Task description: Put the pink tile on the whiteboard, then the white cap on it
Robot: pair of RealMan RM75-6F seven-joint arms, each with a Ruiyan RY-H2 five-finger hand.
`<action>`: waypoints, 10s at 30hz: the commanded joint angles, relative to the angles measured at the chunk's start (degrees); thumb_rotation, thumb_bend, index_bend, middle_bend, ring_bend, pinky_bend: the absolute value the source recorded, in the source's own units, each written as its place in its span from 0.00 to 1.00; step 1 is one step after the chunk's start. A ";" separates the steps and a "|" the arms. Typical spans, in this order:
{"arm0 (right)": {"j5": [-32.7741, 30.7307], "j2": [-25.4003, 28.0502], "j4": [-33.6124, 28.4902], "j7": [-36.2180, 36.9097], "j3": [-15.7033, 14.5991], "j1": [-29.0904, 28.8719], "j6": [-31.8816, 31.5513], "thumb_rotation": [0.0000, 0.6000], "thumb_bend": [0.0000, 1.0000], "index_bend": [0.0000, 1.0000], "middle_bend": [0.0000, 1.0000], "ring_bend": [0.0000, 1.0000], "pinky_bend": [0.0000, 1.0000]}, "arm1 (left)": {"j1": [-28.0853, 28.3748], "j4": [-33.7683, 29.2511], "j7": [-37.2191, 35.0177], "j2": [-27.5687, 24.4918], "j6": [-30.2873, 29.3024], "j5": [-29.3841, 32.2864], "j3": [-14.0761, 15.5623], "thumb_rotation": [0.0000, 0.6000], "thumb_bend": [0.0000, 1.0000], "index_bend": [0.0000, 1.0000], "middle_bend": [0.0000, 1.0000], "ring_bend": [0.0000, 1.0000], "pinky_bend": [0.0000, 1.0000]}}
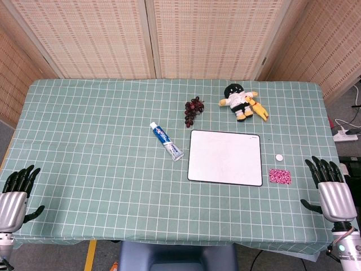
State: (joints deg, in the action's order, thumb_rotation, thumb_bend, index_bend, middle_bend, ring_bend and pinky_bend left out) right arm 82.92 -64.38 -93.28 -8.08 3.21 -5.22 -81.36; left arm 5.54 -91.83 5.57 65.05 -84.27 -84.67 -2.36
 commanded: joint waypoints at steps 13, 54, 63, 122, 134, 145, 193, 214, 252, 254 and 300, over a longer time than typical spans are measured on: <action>-0.45 -0.04 -0.16 -0.74 0.16 0.28 -0.48 1.00 0.00 0.05 0.00 0.00 0.00 | -0.19 0.13 -0.95 0.16 -0.86 -0.14 -0.33 1.00 0.16 0.00 0.00 0.00 0.00; -19.11 8.93 2.16 -7.45 0.52 -7.65 21.51 1.00 0.13 0.30 0.12 0.01 0.04 | 0.46 -1.27 -4.20 -1.11 1.44 0.45 0.07 1.00 0.16 0.00 0.00 0.00 0.00; -22.90 7.27 6.86 -7.98 1.00 -11.25 27.89 1.00 0.13 0.27 0.12 0.01 0.04 | 0.53 -1.05 -3.98 -0.88 1.48 0.43 0.06 1.00 0.16 0.00 0.00 0.00 0.00; -41.17 -3.85 18.79 -3.19 0.22 -27.39 48.39 1.00 0.01 0.32 0.11 0.00 0.04 | -2.11 0.10 -7.61 -1.97 -0.20 1.20 0.55 1.00 0.16 0.00 0.00 0.00 0.00; -43.10 -3.64 17.93 -2.79 -0.07 -30.25 48.93 1.00 0.01 0.35 0.11 0.00 0.04 | -2.05 0.04 -8.51 -2.08 0.59 1.58 0.55 1.00 0.16 0.00 0.00 0.00 0.00; -45.63 -2.39 16.03 -4.04 -1.59 -31.87 47.03 1.00 0.01 0.37 0.11 0.00 0.04 | -1.97 -0.01 -9.08 -2.15 0.93 1.76 0.43 1.00 0.16 0.00 0.00 0.00 0.00; -44.77 -5.76 19.91 -4.95 -5.44 -32.78 48.10 1.00 0.01 0.38 0.11 0.00 0.04 | -4.47 0.54 -10.37 -2.39 -1.00 2.34 0.76 1.00 0.16 0.00 0.00 0.00 0.00; -48.51 -8.68 23.00 -7.72 -7.03 -35.90 49.91 1.00 0.01 0.35 0.11 0.00 0.04 | -5.93 1.78 -12.01 -1.83 -3.23 2.46 0.27 1.00 0.16 0.00 0.00 0.00 0.00; -46.75 -10.95 21.38 -13.02 -7.45 -32.95 39.98 1.00 0.01 0.37 0.09 0.00 0.04 | -6.33 2.22 -14.06 -2.10 -3.32 1.64 -0.01 1.00 0.16 0.00 0.00 0.00 0.00; -46.79 -11.02 21.53 -13.25 -7.29 -32.84 39.95 1.00 0.01 0.37 0.09 0.00 0.04 | -6.30 2.26 -14.04 -2.08 -3.31 1.56 -0.02 1.00 0.16 0.00 0.00 0.00 0.00; -43.93 -11.28 21.66 -14.07 -2.61 -30.83 38.18 1.00 0.01 0.48 0.09 0.00 0.04 | -6.37 2.39 -14.89 -1.96 -3.04 1.45 0.00 1.00 0.16 0.00 0.00 0.00 0.00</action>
State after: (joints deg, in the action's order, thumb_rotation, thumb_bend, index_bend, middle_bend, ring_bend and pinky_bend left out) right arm 38.72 -75.89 -71.34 -22.33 0.35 -36.03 -42.98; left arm -0.83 -89.44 -9.30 63.10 -87.33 -83.25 -2.37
